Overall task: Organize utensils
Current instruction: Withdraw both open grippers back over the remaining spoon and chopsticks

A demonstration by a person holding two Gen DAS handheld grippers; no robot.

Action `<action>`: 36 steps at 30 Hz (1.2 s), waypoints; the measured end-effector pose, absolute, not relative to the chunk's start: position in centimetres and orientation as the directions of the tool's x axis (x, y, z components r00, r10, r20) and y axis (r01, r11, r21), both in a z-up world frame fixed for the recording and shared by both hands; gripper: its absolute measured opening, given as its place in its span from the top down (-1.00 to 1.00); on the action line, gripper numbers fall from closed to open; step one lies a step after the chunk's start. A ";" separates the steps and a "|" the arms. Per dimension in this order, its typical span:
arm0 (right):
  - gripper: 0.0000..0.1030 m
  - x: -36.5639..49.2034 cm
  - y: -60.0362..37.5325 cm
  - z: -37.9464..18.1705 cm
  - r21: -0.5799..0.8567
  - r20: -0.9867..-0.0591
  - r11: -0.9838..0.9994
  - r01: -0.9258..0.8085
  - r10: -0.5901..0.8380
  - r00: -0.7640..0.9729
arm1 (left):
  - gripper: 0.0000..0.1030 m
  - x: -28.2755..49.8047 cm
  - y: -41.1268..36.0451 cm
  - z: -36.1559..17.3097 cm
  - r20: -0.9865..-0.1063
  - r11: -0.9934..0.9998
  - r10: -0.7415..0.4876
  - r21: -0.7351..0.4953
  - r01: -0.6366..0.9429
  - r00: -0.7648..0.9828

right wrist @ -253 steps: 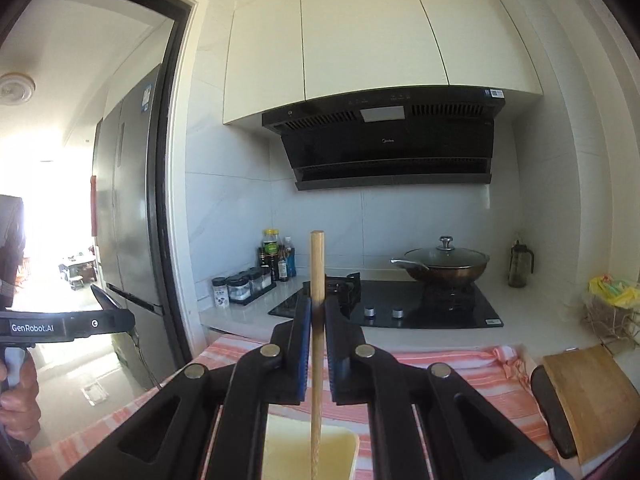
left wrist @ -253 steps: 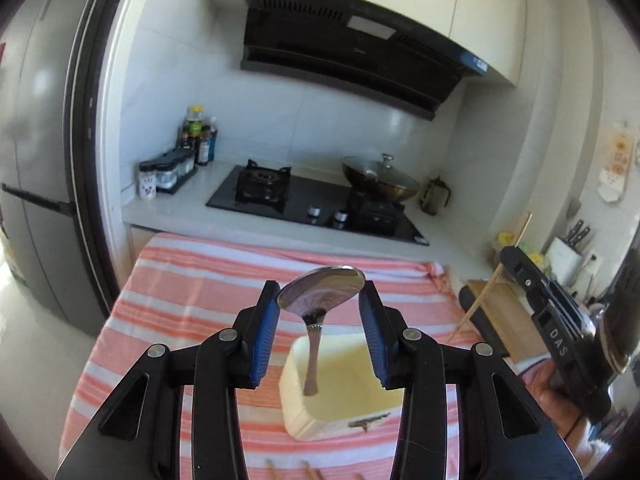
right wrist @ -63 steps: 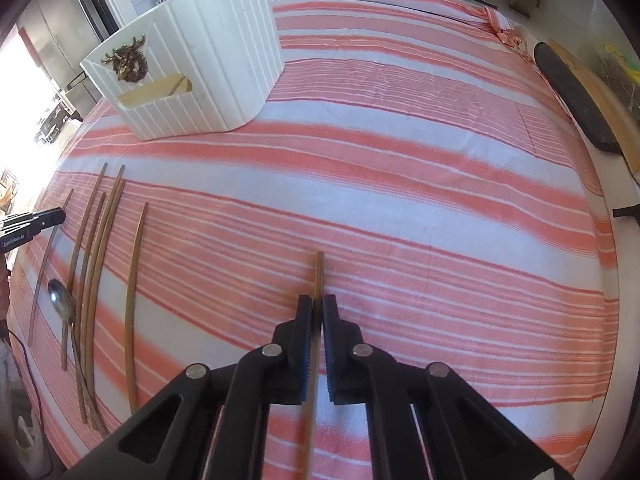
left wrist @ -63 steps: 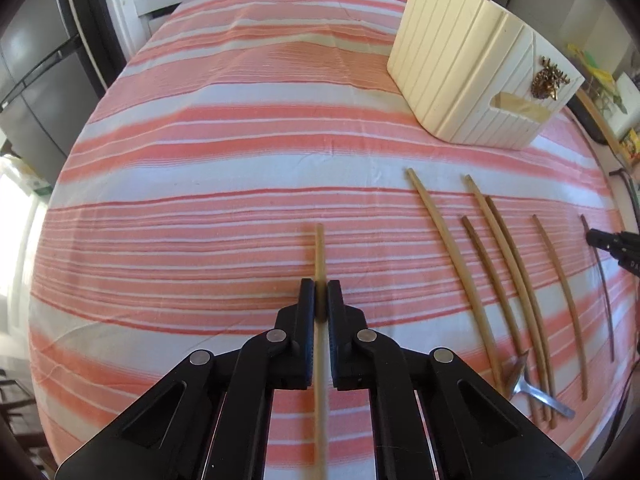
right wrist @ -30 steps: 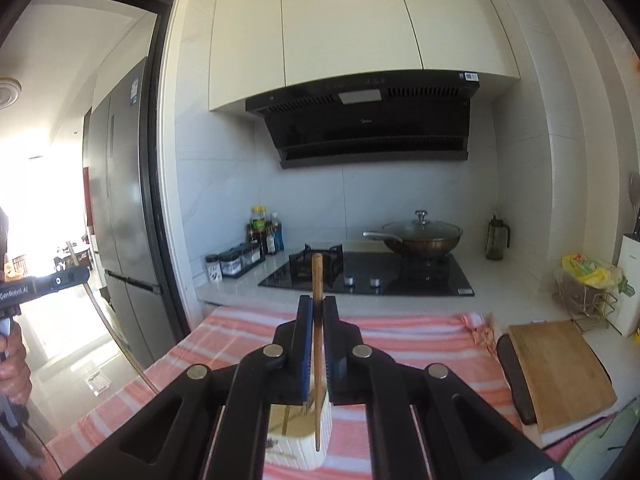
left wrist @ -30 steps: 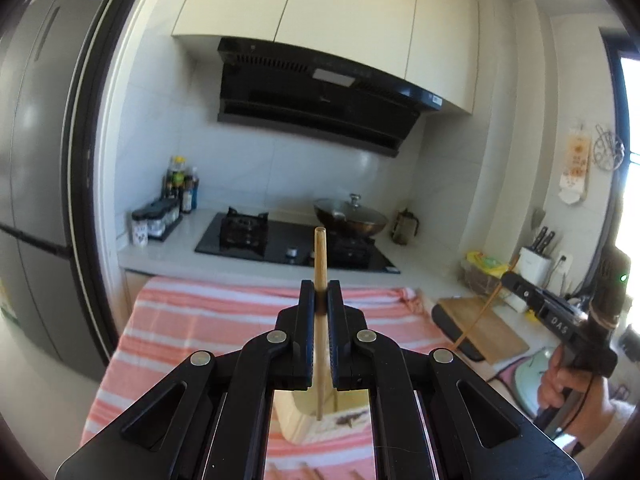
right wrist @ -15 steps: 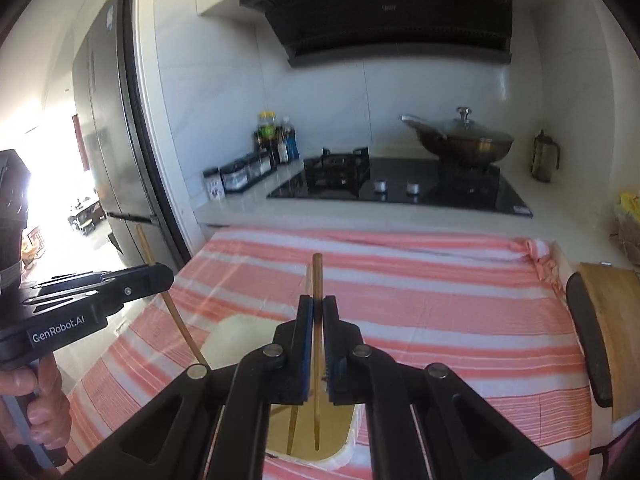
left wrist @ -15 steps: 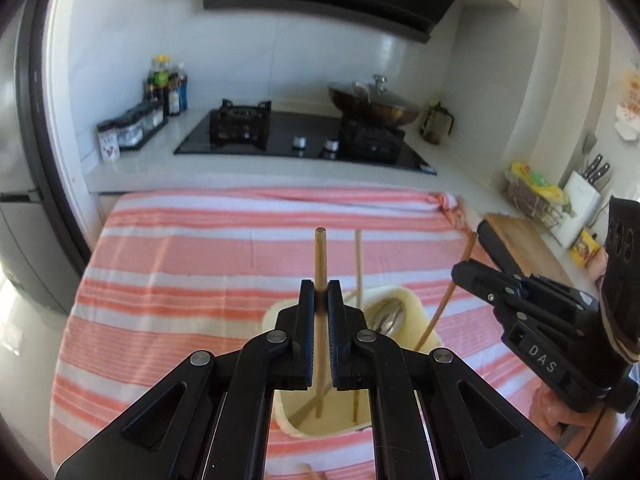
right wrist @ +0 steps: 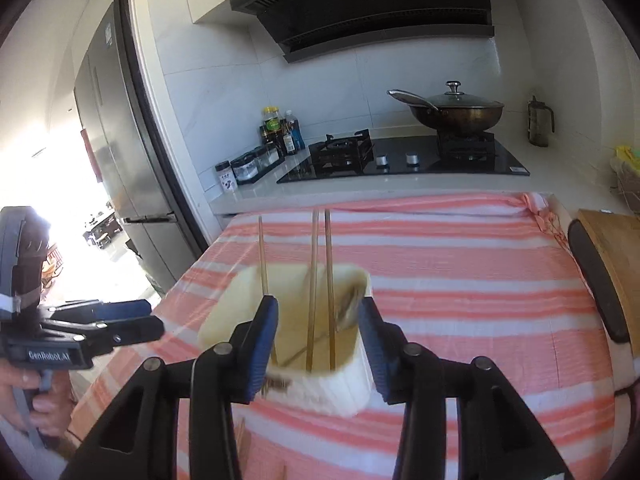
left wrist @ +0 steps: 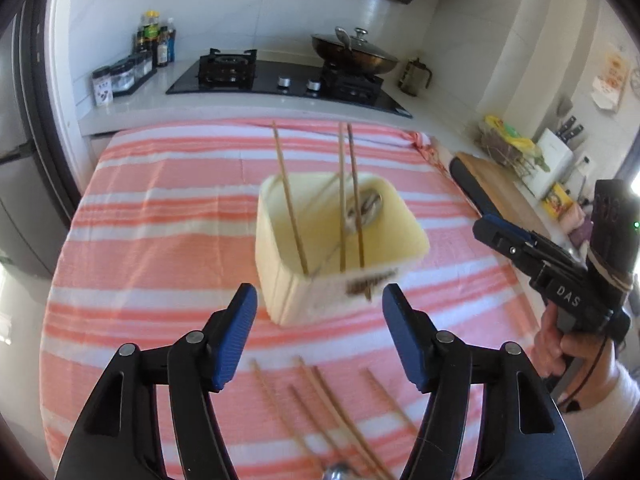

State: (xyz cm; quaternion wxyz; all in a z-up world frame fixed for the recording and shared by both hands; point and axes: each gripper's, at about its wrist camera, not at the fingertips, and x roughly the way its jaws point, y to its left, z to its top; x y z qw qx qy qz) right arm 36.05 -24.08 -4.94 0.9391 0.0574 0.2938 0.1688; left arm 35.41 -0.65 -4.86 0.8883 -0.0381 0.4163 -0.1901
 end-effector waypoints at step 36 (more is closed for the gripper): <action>0.14 14.9 -31.0 -20.2 0.087 -0.726 0.995 0.054 0.026 0.687 | -0.61 19.2 2.4 -17.4 -0.757 0.966 -0.224 -0.255 0.038 0.614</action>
